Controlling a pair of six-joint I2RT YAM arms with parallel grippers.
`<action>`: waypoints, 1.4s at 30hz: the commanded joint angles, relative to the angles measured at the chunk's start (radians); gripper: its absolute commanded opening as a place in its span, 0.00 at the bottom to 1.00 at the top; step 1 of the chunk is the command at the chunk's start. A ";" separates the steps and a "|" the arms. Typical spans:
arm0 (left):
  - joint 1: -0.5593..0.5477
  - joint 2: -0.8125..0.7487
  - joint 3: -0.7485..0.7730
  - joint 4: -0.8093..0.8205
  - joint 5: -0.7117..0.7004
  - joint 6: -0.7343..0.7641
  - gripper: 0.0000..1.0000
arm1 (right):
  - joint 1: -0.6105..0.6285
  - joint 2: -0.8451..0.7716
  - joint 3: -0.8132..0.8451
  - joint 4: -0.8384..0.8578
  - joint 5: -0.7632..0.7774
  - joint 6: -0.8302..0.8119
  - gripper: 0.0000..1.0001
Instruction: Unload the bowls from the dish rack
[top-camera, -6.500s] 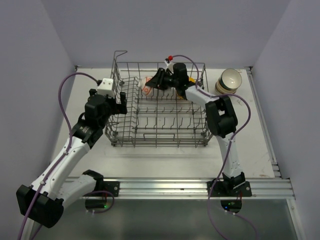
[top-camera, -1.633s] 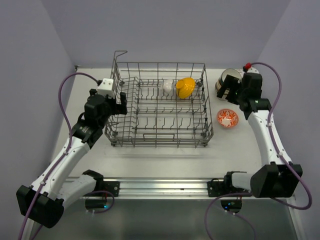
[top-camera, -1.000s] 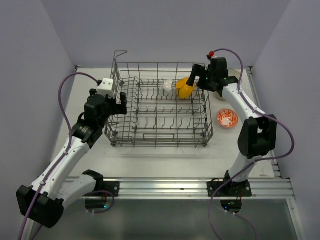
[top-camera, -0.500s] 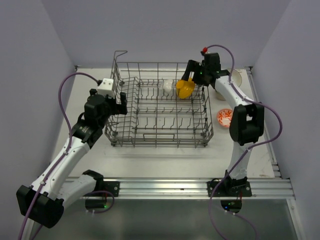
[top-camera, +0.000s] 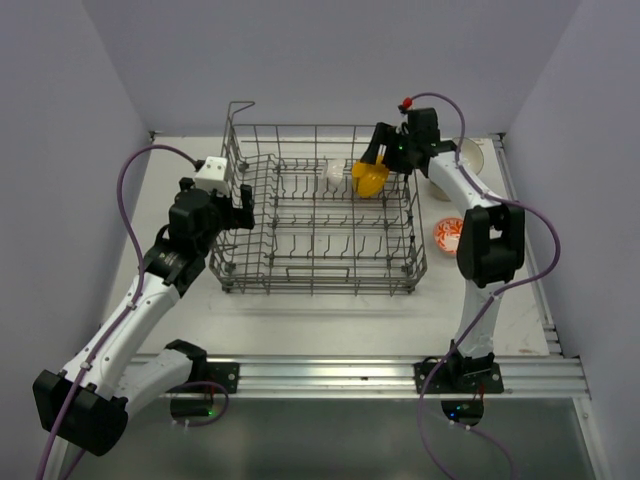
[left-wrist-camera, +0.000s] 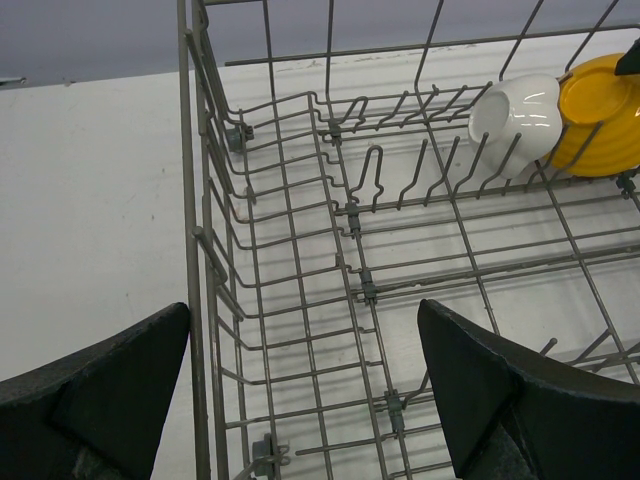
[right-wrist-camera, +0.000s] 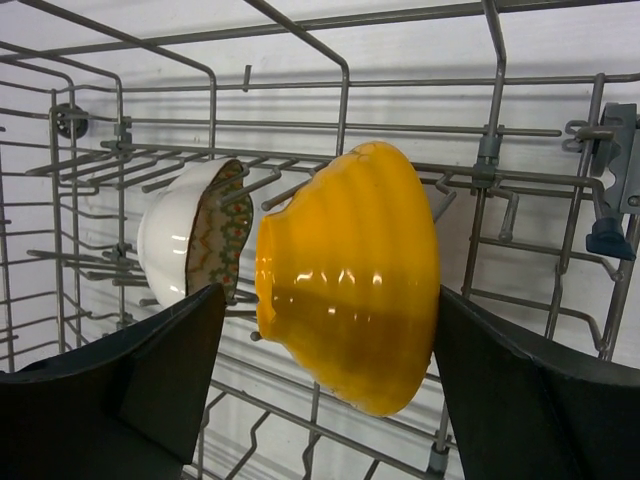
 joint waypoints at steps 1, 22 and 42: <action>-0.001 0.008 0.004 0.020 0.063 -0.005 1.00 | -0.012 -0.002 -0.017 0.092 -0.115 0.039 0.84; -0.001 0.018 0.004 0.020 0.066 -0.005 1.00 | -0.081 0.022 -0.109 0.251 -0.402 0.176 0.62; -0.001 0.027 0.006 0.017 0.066 -0.005 1.00 | -0.096 0.090 -0.063 0.241 -0.565 0.199 0.44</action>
